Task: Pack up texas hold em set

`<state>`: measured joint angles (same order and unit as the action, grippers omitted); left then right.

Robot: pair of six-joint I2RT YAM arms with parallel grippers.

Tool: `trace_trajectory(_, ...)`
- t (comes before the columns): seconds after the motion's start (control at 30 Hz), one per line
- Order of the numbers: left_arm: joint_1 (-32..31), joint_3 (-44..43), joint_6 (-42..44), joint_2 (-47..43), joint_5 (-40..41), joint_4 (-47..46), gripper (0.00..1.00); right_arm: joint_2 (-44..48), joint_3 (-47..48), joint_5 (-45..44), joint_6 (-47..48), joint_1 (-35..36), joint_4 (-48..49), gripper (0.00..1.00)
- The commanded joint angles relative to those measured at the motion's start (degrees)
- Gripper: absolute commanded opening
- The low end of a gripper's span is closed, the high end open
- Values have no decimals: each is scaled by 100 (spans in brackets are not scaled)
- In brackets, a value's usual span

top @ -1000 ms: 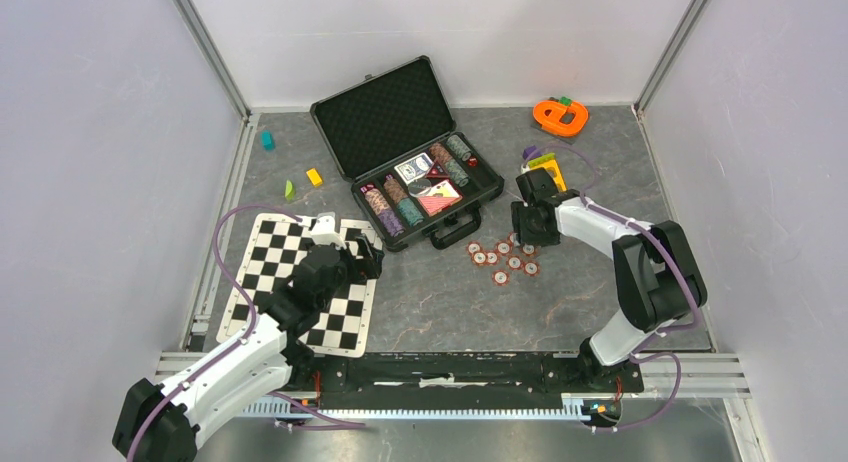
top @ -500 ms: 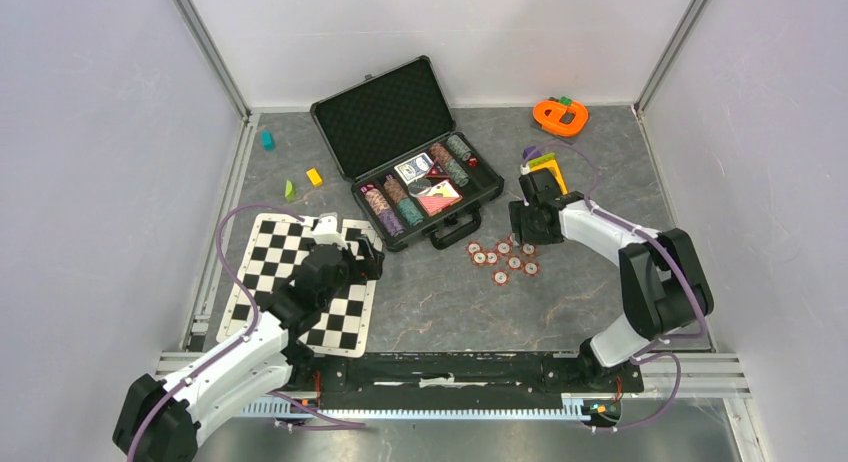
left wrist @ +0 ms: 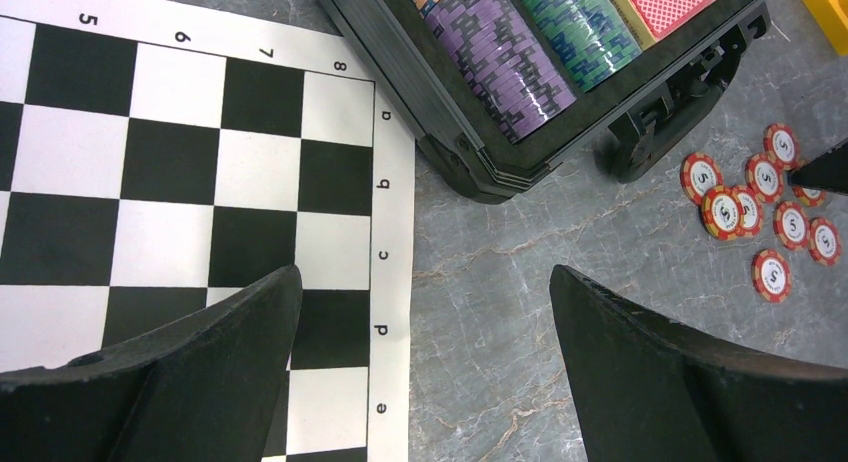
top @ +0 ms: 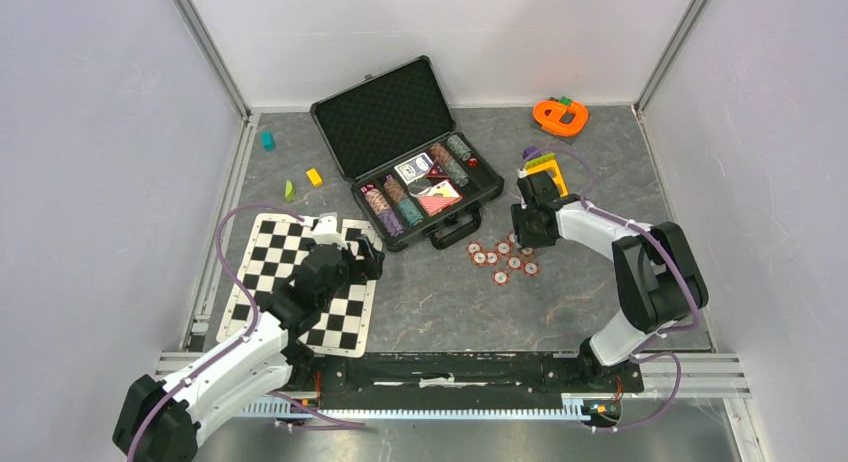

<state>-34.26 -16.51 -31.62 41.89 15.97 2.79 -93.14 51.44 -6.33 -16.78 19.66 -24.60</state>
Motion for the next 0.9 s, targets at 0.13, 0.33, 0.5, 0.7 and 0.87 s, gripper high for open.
trace_trajectory(0.13,-20,-176,135,-37,-22,-252,100,226,70,-253,83,-45,-365,42)
trace_trajectory(0.33,-20,-168,134,-33,-21,-252,100,408,325,-150,77,-41,-492,42)
trace_trajectory(0.5,-19,-175,131,-22,-14,-252,100,367,631,59,67,-33,-520,42)
trace_trajectory(0.7,-25,-171,132,-6,-15,-254,100,-36,983,206,60,-32,-464,42)
trace_trajectory(0.87,-19,-168,153,-15,38,-252,100,-448,1213,321,22,20,-370,41)
